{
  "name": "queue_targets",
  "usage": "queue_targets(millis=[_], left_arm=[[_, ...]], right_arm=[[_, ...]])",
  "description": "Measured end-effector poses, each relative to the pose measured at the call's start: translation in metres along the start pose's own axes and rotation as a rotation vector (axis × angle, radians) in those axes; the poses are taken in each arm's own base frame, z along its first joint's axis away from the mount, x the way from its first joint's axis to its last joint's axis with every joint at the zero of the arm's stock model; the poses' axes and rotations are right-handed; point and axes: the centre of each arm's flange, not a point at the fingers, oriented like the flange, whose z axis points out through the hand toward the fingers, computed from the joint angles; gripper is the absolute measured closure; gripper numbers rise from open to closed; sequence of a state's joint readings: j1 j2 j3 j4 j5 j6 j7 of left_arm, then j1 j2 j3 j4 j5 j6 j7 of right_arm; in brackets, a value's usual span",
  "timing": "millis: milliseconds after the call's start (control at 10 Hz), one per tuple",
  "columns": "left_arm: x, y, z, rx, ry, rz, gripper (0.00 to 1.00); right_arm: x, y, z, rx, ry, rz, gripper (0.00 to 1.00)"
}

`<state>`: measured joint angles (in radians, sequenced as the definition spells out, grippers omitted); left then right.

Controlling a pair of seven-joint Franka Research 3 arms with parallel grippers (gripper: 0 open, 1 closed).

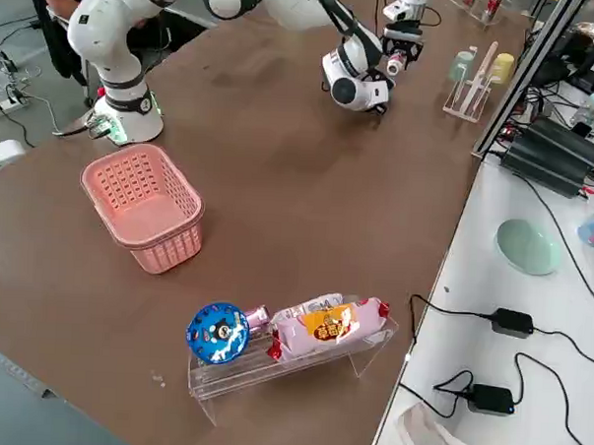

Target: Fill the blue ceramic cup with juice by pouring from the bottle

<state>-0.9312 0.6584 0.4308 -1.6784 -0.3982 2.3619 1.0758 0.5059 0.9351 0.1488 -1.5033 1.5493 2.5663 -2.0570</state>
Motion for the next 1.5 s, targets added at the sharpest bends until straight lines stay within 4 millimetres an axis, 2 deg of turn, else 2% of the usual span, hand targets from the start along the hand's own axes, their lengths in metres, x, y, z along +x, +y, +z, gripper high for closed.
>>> queue_targets(millis=[500,700,800,1000,1200,1500], left_arm=[[-0.016,-0.016,-0.002,-0.051,0.106,-0.113,0.42],[-0.024,-0.024,-0.016,-0.083,0.147,-0.132,0.42],[-0.032,-0.031,-0.031,-0.116,0.182,-0.141,0.42],[-0.062,-0.050,-0.069,-0.189,0.271,-0.136,0.42],[-0.105,-0.069,-0.099,-0.225,0.328,-0.124,0.42],[-0.179,-0.086,-0.113,-0.306,0.447,-0.040,0.42]], right_arm=[[-0.001,0.001,-0.001,0.002,0.003,0.004,0.38],[-0.001,0.001,-0.001,0.002,0.004,0.005,0.38],[-0.001,0.001,-0.001,0.002,0.003,0.005,0.37],[-0.002,0.000,-0.001,0.006,0.004,0.007,0.30],[-0.002,-0.001,0.000,0.010,0.005,0.009,0.21],[-0.003,-0.001,0.000,0.010,0.006,0.011,0.20]])
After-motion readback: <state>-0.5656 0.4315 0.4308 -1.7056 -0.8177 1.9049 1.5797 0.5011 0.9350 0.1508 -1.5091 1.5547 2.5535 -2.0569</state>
